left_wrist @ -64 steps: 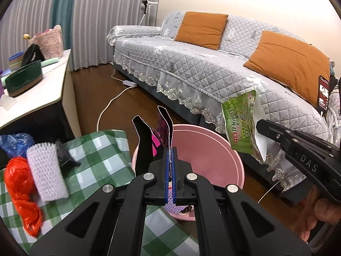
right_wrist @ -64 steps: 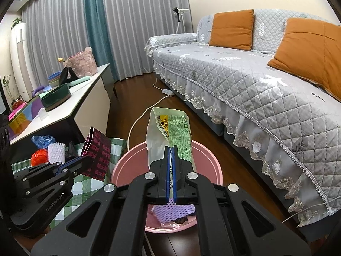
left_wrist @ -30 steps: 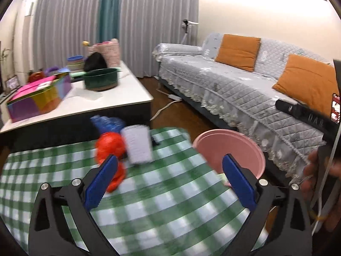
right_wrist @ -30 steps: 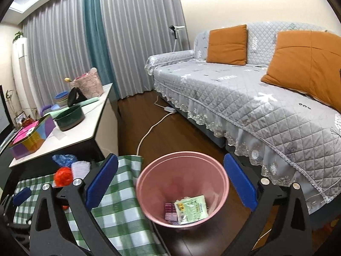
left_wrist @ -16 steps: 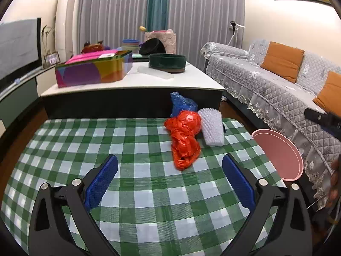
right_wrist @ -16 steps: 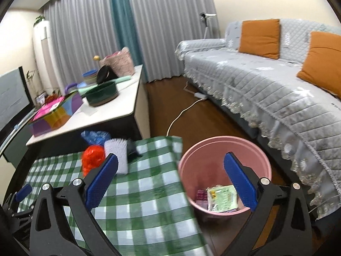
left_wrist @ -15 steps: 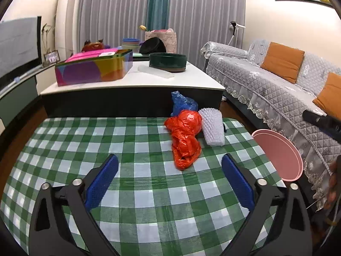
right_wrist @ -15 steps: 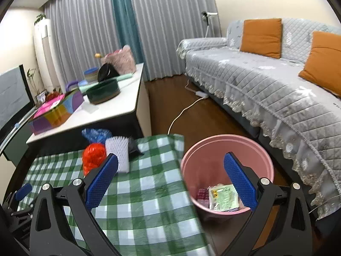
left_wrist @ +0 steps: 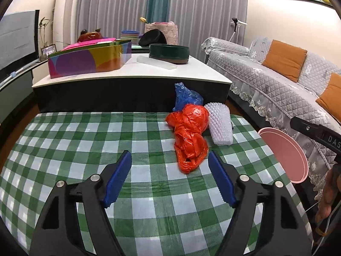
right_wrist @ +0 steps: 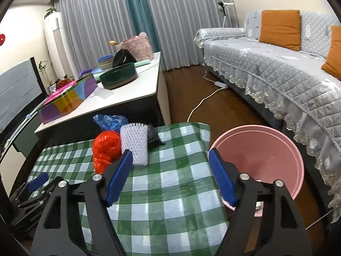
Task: Collect trash
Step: 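Move both grippers back over the table toward the red bag and white foam sleeve, then grasp the red plastic bag with the left gripper while the right gripper grasps the white foam sleeve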
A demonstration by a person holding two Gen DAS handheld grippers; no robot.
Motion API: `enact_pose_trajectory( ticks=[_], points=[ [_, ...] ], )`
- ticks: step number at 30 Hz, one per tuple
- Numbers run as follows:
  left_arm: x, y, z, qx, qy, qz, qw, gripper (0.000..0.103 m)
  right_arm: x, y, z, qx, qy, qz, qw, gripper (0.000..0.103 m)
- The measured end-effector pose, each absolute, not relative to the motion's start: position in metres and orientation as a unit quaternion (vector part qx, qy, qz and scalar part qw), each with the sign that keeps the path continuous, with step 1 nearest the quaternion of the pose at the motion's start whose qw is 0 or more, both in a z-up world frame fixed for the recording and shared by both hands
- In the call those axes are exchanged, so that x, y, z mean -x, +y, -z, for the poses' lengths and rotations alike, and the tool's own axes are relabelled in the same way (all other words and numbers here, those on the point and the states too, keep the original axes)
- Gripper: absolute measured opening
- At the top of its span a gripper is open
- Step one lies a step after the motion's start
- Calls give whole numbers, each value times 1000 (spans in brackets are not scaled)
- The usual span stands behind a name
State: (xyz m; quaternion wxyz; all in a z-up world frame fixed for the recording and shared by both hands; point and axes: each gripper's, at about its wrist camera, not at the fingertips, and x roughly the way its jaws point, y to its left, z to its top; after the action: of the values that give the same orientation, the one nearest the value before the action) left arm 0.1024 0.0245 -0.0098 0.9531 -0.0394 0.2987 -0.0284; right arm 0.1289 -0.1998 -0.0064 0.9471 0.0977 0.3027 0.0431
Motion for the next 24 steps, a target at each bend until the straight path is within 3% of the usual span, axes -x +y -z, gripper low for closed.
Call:
enact_pose_trajectory(
  ticks=[13,24],
  points=[
    [-131,14,30,47,313,40,948,72,-155,-194,34,-118,326,-64,936,58],
    [-163,1,43,57,325,52,943,72,-181,-181,52,-133,338,-96,927,58]
  ],
)
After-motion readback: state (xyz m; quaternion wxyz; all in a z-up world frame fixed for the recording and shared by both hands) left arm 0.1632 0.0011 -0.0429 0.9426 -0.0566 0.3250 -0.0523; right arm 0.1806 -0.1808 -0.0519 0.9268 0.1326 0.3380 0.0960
